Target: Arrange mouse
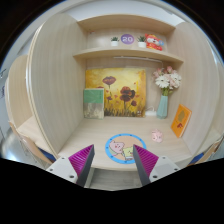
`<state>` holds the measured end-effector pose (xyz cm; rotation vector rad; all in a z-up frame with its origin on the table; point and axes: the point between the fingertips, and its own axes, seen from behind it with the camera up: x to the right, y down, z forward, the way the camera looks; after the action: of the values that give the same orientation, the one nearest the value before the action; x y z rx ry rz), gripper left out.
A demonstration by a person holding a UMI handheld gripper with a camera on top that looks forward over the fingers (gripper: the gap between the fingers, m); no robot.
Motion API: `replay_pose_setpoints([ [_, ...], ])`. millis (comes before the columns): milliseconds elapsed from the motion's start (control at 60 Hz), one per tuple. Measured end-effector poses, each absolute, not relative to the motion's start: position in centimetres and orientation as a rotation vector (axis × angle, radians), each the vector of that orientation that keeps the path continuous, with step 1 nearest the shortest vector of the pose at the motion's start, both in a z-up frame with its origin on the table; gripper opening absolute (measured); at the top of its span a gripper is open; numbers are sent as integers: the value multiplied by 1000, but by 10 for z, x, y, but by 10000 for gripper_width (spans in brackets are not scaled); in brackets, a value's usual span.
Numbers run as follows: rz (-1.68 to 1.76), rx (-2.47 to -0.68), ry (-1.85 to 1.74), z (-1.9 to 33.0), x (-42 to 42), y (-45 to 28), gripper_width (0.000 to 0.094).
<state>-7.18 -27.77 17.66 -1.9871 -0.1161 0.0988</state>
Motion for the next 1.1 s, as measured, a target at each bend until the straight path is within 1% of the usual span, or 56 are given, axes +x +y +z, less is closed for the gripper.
replay_pose_setpoints([
  [83,84,-2011,-125,164,-66,-280,775],
  [183,60,-2057,-122,138,-50,-280,776],
  [483,-69,-2179,30,69,62,-256,773],
  [633,-123,-2221,55,38,107,-213,769],
  [800,-136,-2251,52,16,136,-145,771],
  [1100,-99,-2259,-9,5,158,-28,771],
])
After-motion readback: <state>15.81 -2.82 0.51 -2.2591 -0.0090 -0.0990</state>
